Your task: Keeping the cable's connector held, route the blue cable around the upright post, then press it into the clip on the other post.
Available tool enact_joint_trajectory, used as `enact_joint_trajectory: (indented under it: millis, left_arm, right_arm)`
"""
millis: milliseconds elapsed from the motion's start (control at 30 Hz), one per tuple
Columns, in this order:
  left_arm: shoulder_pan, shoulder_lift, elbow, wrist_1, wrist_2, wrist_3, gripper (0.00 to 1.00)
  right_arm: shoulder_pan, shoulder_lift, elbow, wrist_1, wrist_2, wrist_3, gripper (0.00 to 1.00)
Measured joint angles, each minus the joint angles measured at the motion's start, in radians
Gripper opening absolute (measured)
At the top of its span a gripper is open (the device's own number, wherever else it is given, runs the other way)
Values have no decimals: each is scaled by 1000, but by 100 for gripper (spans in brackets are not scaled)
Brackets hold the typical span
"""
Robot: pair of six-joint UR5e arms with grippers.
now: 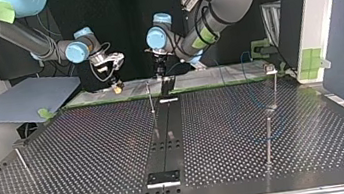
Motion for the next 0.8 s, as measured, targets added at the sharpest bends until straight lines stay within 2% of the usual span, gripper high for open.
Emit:
enact_joint_trajectory:
  millis: [433,600,800]
  left_arm:
    - [30,0,3,10,68,-68,2]
    - [40,-23,34,-2,84,-97,2]
    - [46,-50,85,-25,95,-105,2]
  right_arm:
    - [-8,17,-1,-37,4,18,0]
    - [-11,18,-2,-40,7,19,0]
    - [-13,18,-8,-39,7,19,0]
